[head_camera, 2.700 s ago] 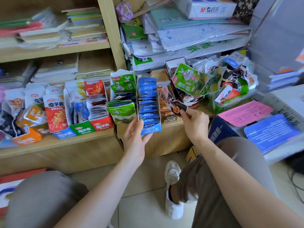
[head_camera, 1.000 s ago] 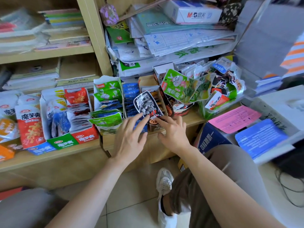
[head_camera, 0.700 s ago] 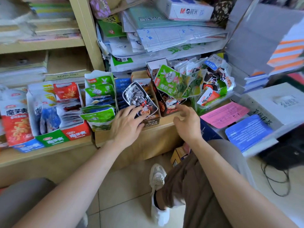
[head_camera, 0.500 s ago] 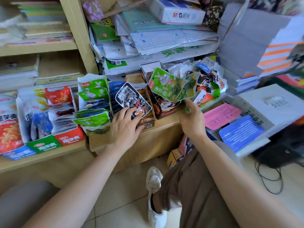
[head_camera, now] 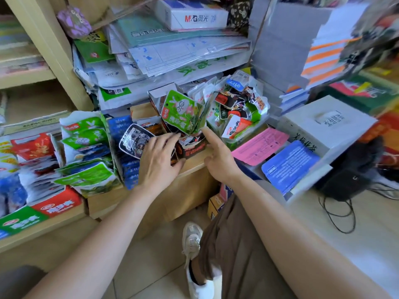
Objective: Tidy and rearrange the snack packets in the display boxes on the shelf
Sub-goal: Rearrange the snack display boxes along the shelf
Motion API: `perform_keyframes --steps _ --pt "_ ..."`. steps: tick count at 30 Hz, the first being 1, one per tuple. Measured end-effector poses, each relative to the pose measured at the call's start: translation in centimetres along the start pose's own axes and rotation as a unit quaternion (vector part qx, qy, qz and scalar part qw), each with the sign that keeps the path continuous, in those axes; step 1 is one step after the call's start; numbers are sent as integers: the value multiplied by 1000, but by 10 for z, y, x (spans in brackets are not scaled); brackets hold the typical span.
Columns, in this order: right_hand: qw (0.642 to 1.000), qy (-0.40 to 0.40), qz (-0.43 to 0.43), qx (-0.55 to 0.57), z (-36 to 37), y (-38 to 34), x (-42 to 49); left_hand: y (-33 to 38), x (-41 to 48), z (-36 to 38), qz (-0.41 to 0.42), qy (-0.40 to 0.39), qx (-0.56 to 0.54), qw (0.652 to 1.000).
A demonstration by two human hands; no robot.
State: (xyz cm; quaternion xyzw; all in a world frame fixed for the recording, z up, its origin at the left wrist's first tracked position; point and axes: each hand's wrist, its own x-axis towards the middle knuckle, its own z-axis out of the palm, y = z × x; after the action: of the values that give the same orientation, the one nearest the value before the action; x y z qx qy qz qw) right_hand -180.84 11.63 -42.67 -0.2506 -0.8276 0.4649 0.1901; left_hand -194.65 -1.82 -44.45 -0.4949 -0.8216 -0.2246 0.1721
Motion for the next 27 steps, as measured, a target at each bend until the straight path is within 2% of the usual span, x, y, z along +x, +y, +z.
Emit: perform_keyframes --steps 2,4,8,10,12,16,20,22,24,27 --pt "1000 -13 -18 5 -4 1 -1 5 16 3 -11 -22 -26 999" --pt "1000 12 -11 -15 -14 -1 -7 3 29 6 -11 -23 -37 999" --pt "973 179 -24 -147 -40 2 -11 2 45 4 -40 -37 -37 998" --pt "957 210 -9 -200 -52 12 -7 3 44 3 -76 -46 -53 995" --pt "958 191 18 -213 -60 23 -6 3 40 2 -104 -43 -66 991" --pt "974 51 34 -218 -57 29 -7 6 32 -1 -107 -33 -62 992" --pt "974 29 -1 -225 -54 26 -7 10 23 -6 -115 -29 -55 991" --pt "977 5 -22 -212 -52 24 -10 12 17 -3 -127 -24 -100 987" --pt "977 19 -38 -208 -49 22 -14 17 8 -3 -141 -9 -171 975" --pt "975 127 -56 -173 -47 14 -17 21 -10 -10 -166 23 -239 956"
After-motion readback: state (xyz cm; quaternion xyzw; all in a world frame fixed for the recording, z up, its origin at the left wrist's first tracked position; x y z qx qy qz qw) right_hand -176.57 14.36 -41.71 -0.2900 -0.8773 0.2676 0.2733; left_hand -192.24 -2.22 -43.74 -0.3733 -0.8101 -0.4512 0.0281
